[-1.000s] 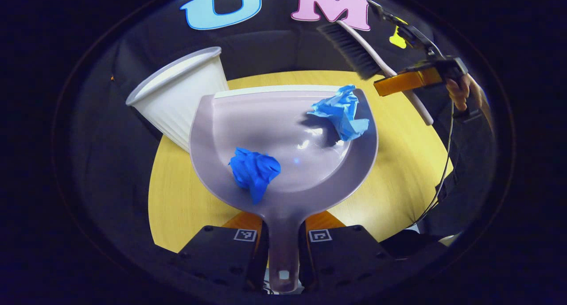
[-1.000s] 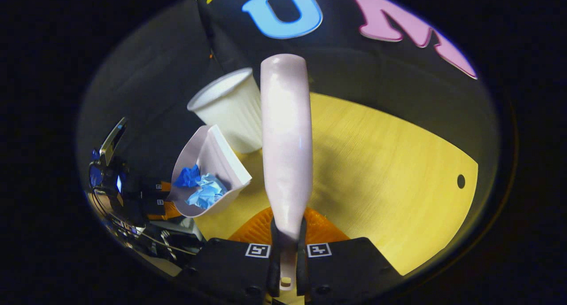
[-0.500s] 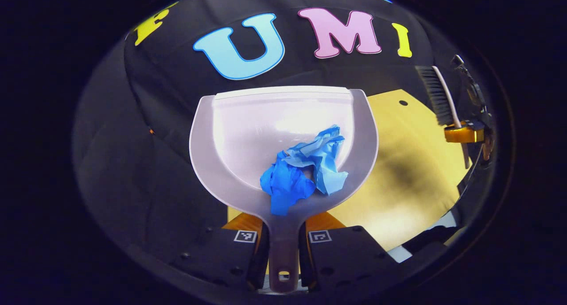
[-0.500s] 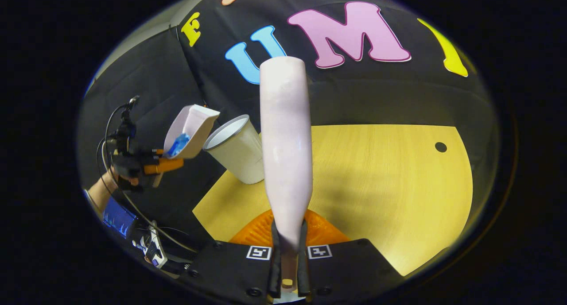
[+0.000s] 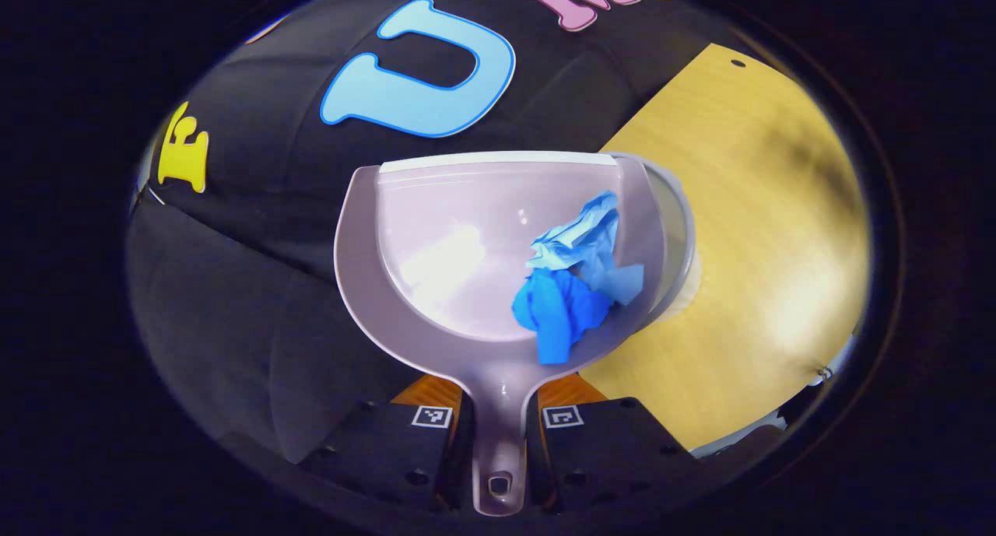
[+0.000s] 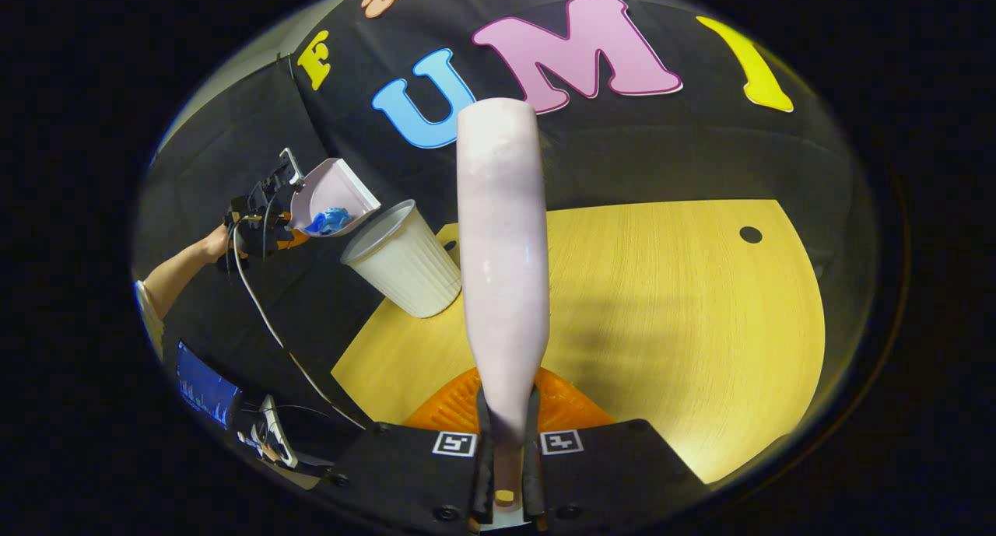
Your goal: Pick up the small broom and dustpan from the desktop, sweep the trash into the dustpan with the broom, and then empty the trash into the garbage bin.
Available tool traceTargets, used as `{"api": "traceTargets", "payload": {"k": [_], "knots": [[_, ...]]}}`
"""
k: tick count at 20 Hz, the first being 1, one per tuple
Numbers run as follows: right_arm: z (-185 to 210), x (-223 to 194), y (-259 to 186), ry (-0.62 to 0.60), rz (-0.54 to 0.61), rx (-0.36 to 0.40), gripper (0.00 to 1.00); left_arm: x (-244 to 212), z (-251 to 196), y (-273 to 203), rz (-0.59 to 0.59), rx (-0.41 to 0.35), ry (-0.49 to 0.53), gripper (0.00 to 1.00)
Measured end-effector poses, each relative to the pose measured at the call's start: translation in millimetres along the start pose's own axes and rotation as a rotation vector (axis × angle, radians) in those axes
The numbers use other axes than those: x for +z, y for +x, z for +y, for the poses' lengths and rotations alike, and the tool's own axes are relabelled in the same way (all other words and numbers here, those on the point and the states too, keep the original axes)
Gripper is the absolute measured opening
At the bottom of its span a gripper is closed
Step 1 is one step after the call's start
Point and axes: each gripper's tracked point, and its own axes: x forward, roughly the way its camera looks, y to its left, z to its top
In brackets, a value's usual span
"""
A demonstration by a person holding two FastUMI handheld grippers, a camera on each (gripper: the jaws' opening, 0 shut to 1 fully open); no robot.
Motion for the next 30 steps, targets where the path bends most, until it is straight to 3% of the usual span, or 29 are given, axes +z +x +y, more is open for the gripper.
{"api": "traceTargets", "payload": {"k": [5,10,14,16,22,27,30], "knots": [[-8.7,-11.1,0.1,-0.002,0.021,-0.014,0.15,-17.7,19.7,-1.6,0.073,0.195,0.388,0.26],[-10.2,-11.6,2.7,-0.013,0.033,-0.017,0.15,-18.4,38.4,-3.1,0.1,0.303,0.627,0.26],[-11.8,-19.2,3.5,-0.034,0.056,-0.029,0.15,-21.5,48.8,-3.5,0.09,0.391,0.715,0.26],[-11.1,-19.8,4.3,-0.034,0.059,-0.028,0.15,-28.2,32.6,1.1,0.066,0.345,0.599,0.26],[-3.3,-5.7,4.7,-0.018,0.027,-0.031,0.15,-37.7,-86.9,-12.4,-0.063,0.238,0.209,0.26],[8.8,10.1,-0.6,-0.054,-0.009,-0.055,0.15,-48.9,-170.5,-39.3,-0.143,0.089,-0.1,0.25],[20.8,18.3,-5.9,-0.064,-0.024,-0.065,0.15,-44.2,-214.0,-49.6,-0.173,-0.059,-0.291,0.25]]}}
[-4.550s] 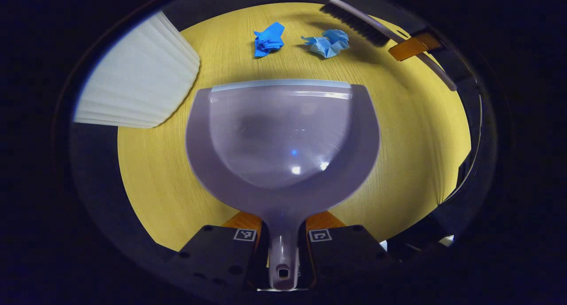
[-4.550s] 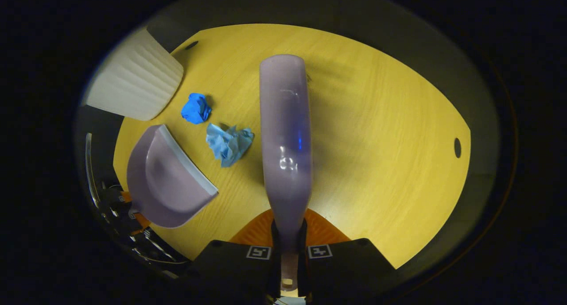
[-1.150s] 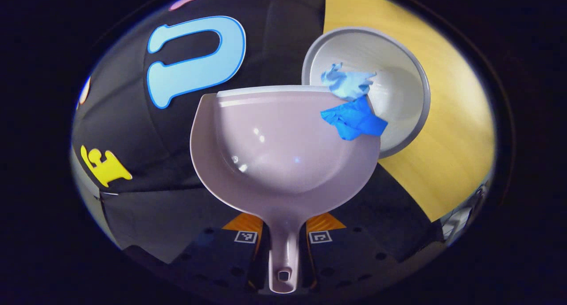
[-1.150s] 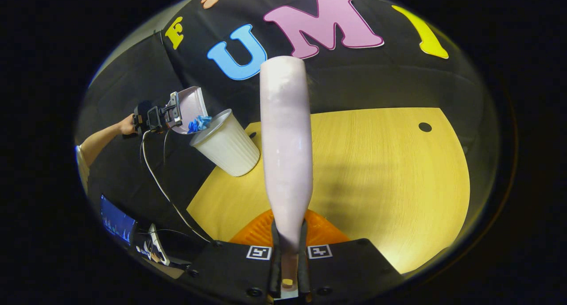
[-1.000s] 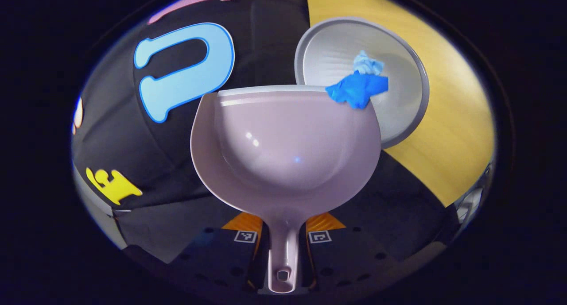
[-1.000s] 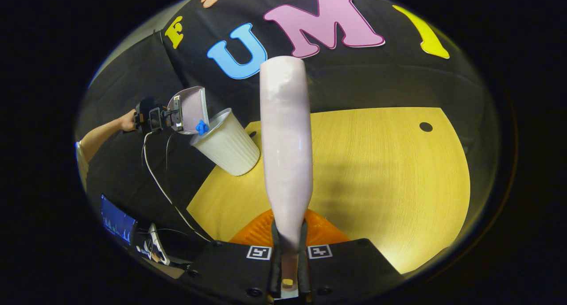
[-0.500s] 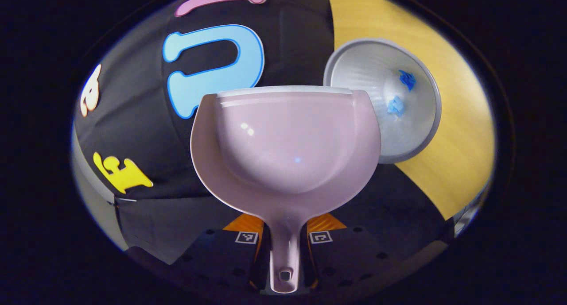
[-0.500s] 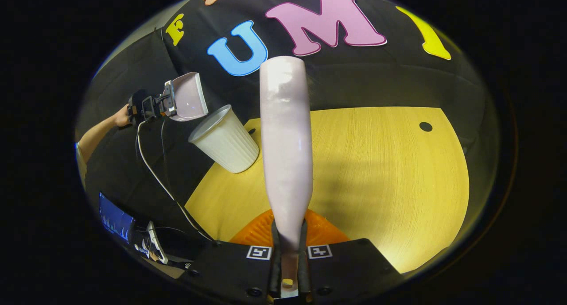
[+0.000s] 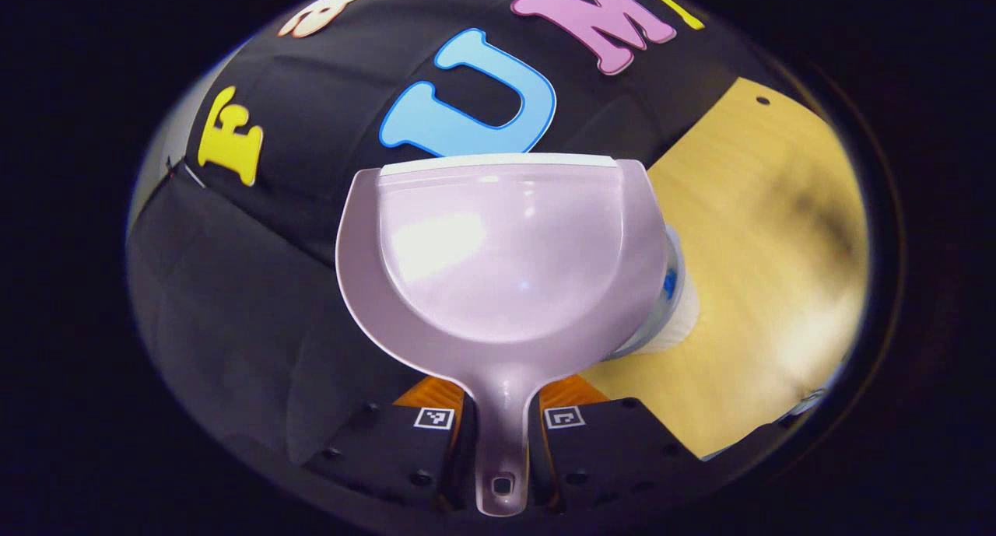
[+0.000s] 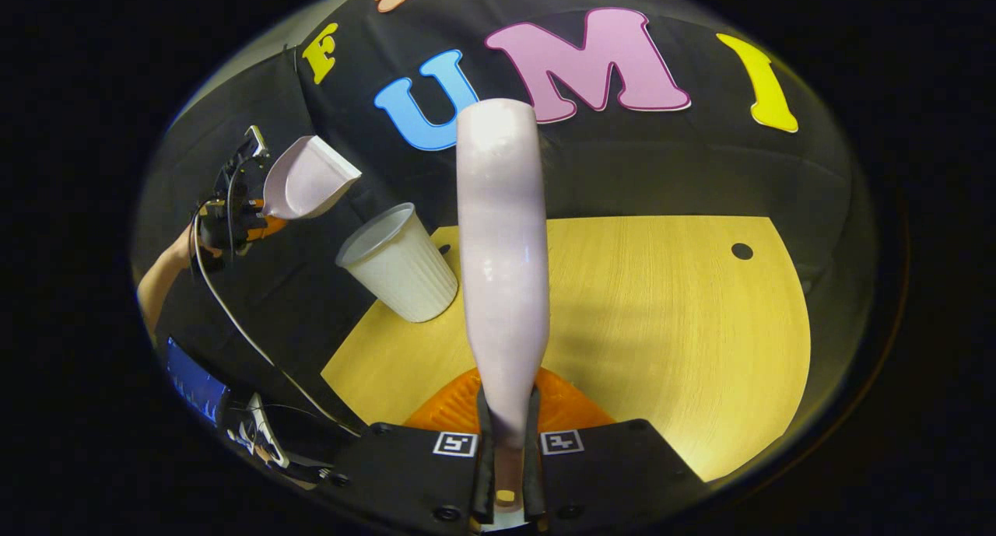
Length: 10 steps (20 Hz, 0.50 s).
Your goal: Pick up the small broom and dustpan from the desktop, sweep the trash into the dustpan with the broom, and then empty the trash into the garbage bin.
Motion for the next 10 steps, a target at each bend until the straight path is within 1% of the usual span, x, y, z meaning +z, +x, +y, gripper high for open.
{"api": "traceTargets", "payload": {"k": [3,5,10], "knots": [[5.2,5.0,-4.4,-0.005,0.005,-0.015,0.15,-7.8,-59.6,-25.2,0.019,-0.153,-0.166,0.26],[7.8,6.5,-5.4,0.001,0.016,-0.021,0.15,-5.4,-98.5,-33.9,0.025,-0.235,-0.238,0.26],[6.7,-1.9,-2.6,0.014,0.074,-0.069,0.15,-4.7,-184.3,-55.8,0.082,-0.413,-0.357,0.26]]}}
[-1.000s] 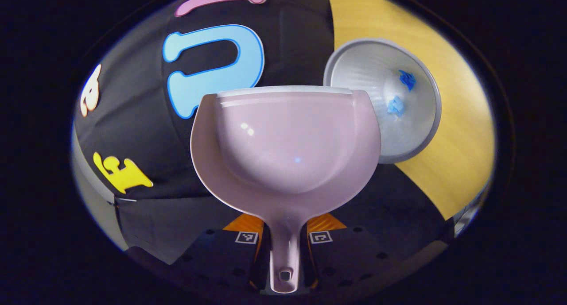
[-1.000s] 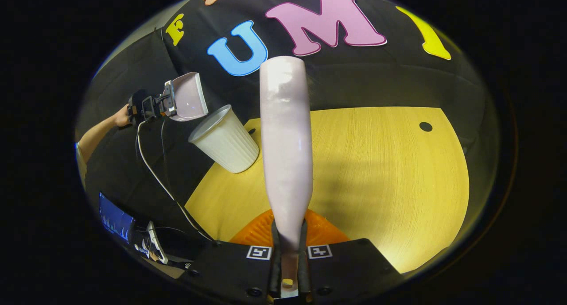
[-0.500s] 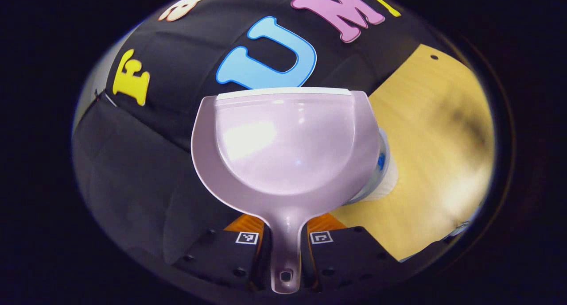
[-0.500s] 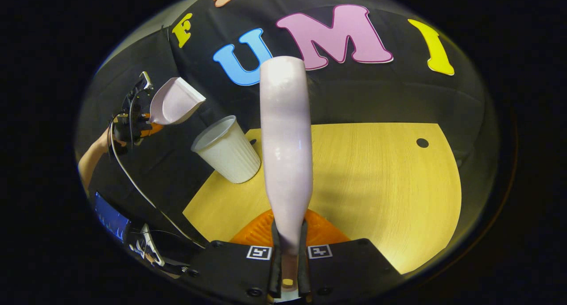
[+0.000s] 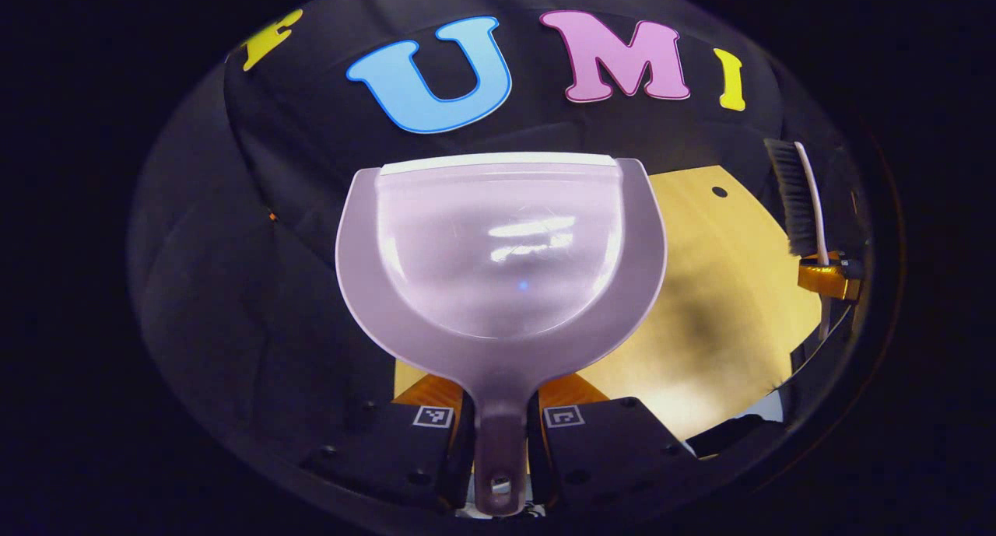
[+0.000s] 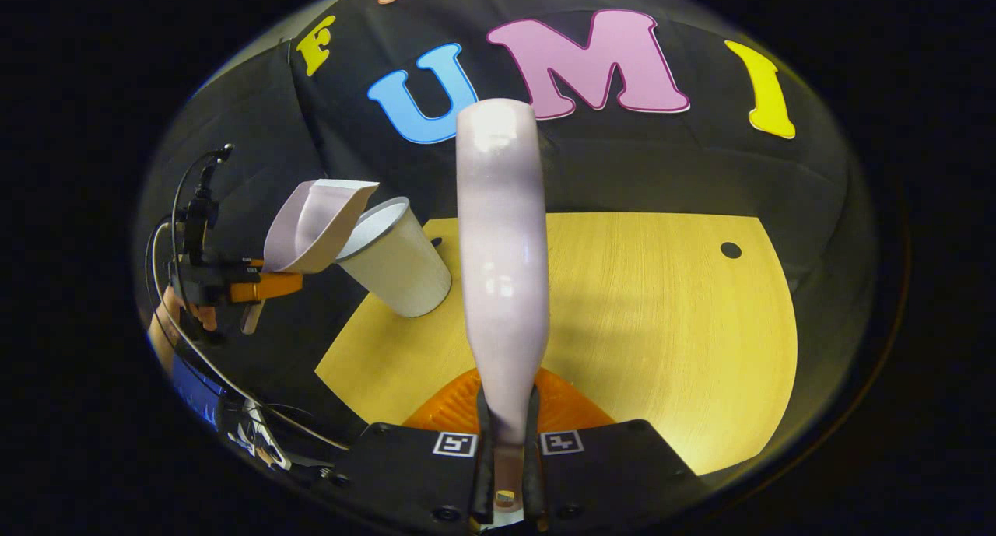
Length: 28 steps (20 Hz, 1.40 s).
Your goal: Pick up the small broom and dustpan from the desktop, sweep the trash into the dustpan with the broom, and then empty the trash into the garbage bin.
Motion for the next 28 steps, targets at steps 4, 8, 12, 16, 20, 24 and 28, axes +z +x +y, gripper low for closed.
{"api": "traceTargets", "payload": {"k": [4,8,12,16,20,24,28], "knots": [[-6.4,-20.3,6.4,0.058,0.085,-0.046,0.15,-39.0,-44.0,22.7,0.11,-0.077,-0.043,0.26],[-17.0,-48.5,21.5,0.089,0.214,-0.111,0.15,-58.8,-70.4,62.3,0.233,-0.093,-0.086,0.26],[-25.9,-80.1,38.0,0.121,0.362,-0.165,0.15,-70.6,-78.8,84.9,0.276,-0.056,-0.007,0.26],[-23.3,-91.0,50.1,0.126,0.391,-0.153,0.16,-69.5,-92.8,91.2,0.279,-0.095,-0.008,0.26],[-40.0,-102.9,62.4,0.144,0.453,-0.202,0.16,-73.0,-109.2,94.4,0.347,-0.172,-0.082,0.26],[-47.0,-133.8,81.8,0.181,0.54,-0.245,0.15,-65.0,-124.3,88.5,0.423,-0.177,-0.12,0.26],[-58.0,-164.5,96.6,0.191,0.63,-0.295,0.16,-52.2,-132.4,82.8,0.484,-0.15,-0.148,0.26]]}}
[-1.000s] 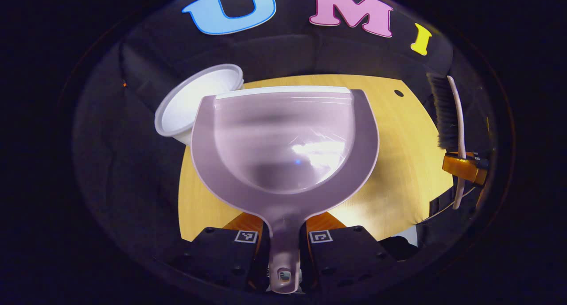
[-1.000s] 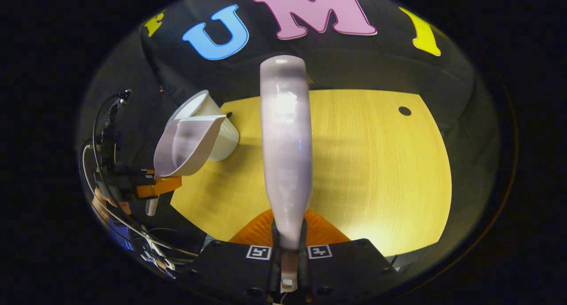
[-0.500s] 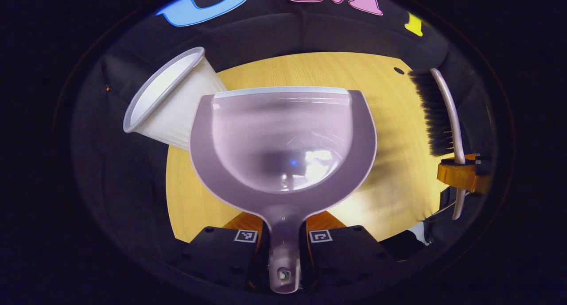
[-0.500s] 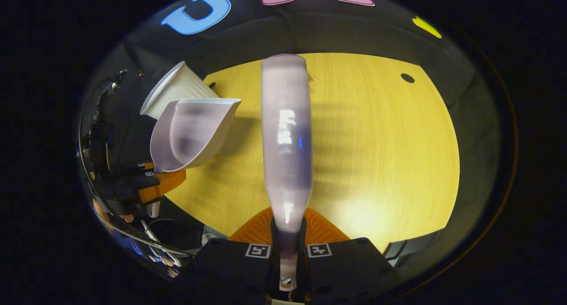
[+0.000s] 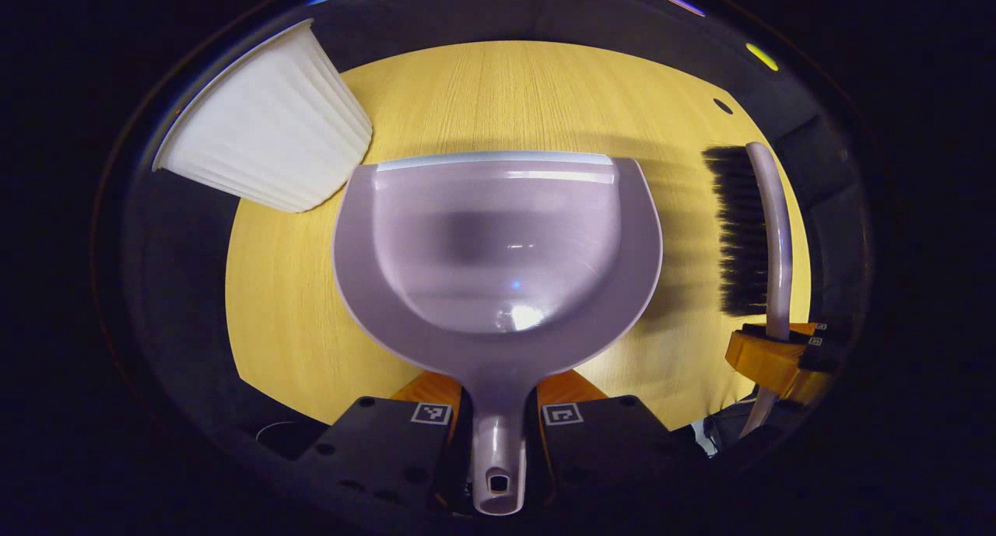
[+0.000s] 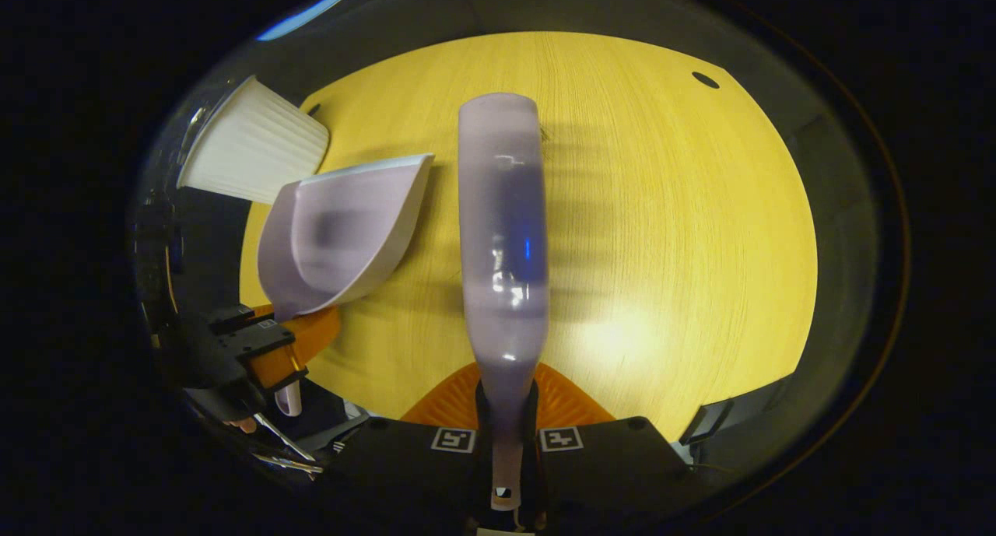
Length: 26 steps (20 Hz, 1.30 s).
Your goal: Pick up the small broom and dustpan from the desktop, sweep the trash into the dustpan with the broom, and then empty the trash into the garbage bin.
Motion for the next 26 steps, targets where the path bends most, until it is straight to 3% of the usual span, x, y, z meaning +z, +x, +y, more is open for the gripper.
{"api": "traceTargets", "payload": {"k": [3,13,14,15,20,22,23,26], "knots": [[-5.6,-0.8,17.8,0.01,0.036,-0.03,0.16,1.8,-3.0,-4.2,0.018,0.015,-0.002,0.26],[-4.3,-2.8,17.6,0.045,0.093,-0.08,0.15,0.2,-4.1,-15.1,0.047,-0.02,0.023,0.26],[-4.7,-3.8,18.5,0.042,0.094,-0.082,0.08,1.0,-3.3,-14.9,0.041,-0.019,0.028,0.26],[-6.3,-5.1,18.6,0.036,0.103,-0.088,0.17,0.1,-3.2,-13.0,0.039,-0.015,0.033,0.27],[-2.7,-5.2,19.5,0.035,0.094,-0.087,0.22,-2.5,-2.9,-12.8,0.037,-0.025,0.037,0.28],[-5.5,-0.4,14.5,0.029,0.083,-0.094,0.17,-3.6,-2.6,-12.0,0.029,-0.024,0.051,0.29],[-5.5,-0.6,16.4,0.034,0.075,-0.092,0.26,-2.8,-1.2,-11.5,0.018,-0.015,0.06,0.29],[-3.6,-0.6,13.8,0.015,0.063,-0.102,0.28,0.9,1.1,-14.8,-0.013,0.018,0.099,0.34]]}}
